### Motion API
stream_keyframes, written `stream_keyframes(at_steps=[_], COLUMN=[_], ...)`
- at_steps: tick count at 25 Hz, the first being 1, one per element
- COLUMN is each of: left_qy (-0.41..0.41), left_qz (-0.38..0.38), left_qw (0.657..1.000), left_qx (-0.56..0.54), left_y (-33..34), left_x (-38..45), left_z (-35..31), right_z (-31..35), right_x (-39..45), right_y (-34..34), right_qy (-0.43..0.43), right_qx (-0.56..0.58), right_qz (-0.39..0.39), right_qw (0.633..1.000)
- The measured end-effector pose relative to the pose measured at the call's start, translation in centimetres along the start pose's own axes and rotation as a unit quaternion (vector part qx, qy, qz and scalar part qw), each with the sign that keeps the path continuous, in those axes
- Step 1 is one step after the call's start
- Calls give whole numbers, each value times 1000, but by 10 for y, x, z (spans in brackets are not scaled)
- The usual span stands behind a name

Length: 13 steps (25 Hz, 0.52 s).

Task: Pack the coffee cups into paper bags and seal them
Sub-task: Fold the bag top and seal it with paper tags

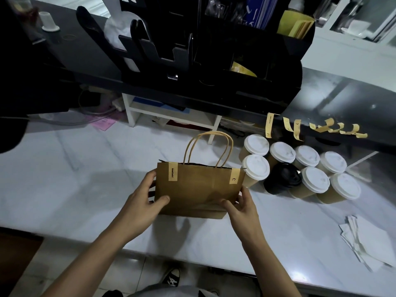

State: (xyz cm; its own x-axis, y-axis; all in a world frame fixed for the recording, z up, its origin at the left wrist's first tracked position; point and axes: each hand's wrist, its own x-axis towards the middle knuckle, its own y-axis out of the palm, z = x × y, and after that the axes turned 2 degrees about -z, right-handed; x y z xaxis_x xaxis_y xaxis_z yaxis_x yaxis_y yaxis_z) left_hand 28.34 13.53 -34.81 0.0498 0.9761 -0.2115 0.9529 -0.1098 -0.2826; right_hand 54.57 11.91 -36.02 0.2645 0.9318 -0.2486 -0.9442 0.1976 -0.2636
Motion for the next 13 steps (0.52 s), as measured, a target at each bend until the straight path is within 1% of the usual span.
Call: stream_keyframes(at_steps=[3,6,13], left_qy=[11,41,102], left_qz=[-28,-52,-30], left_qw=[999,997,993], left_qx=[-25,-36,-46], left_y=[-2,-3,10], left_x=[2,5,5], left_z=[-5,-13,-36], right_z=[5,10,27], right_x=[-6,-12,-27], right_y=[1,-1,-15], right_qy=[-13,-32,-73], right_qx=[28,42,63], right_qz=[-13,-42,-88], right_qw=[999,998,991])
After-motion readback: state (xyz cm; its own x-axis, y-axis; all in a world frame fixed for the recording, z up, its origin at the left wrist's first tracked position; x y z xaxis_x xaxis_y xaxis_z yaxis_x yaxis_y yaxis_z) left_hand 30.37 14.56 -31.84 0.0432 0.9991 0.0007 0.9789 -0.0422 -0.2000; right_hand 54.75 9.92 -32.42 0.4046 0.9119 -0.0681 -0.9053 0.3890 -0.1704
